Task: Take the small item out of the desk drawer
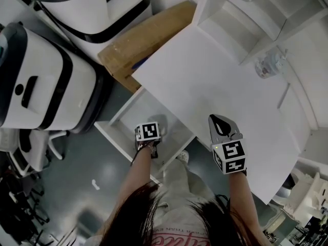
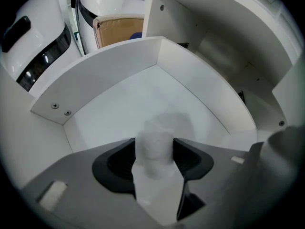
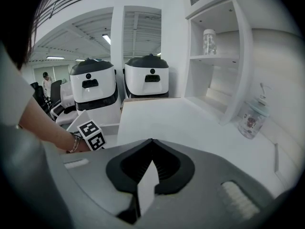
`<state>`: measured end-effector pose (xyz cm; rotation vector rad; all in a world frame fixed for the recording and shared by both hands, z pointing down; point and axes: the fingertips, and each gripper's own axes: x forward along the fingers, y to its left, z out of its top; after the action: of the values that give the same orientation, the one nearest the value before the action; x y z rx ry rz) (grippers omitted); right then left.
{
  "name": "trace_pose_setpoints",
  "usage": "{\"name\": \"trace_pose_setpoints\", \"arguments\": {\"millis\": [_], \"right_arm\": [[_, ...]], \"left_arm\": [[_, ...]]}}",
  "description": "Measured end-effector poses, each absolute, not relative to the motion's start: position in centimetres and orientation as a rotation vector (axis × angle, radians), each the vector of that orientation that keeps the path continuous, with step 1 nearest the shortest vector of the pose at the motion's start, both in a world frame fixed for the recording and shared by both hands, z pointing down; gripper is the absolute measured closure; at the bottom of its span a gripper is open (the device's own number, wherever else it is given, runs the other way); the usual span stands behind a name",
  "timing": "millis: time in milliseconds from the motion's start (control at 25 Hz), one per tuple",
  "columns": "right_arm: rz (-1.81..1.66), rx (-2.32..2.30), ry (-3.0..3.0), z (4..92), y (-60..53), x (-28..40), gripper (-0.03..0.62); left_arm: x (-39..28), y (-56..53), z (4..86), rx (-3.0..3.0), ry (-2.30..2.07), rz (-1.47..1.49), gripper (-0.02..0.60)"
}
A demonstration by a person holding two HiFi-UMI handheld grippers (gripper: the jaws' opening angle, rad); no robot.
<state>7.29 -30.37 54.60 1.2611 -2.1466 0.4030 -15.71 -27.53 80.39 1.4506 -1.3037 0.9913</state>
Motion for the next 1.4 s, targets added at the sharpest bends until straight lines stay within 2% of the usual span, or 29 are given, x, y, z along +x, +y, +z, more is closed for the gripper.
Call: {"name": "trace_pose_setpoints", "arguments": {"millis": [80, 120, 1400], "right_arm": [[0.405, 1.261, -2.143, 54.7, -30.3, 7.4, 0.592], [0.406, 1.263, -2.142, 54.7, -30.2, 7.5, 0.592], [0.338, 1.309, -2.215, 49.9, -30.6, 7.1, 0.592]], "left_arm": [[-15.8, -27.4, 80.5, 1.445, -1.309, 1.001, 0.381], [-15.8, -27.5, 80.5, 1.446, -1.309, 1.002, 0.383], [-15.5, -29.0, 75.2, 1.492, -1.351, 0.897, 0.387]]}}
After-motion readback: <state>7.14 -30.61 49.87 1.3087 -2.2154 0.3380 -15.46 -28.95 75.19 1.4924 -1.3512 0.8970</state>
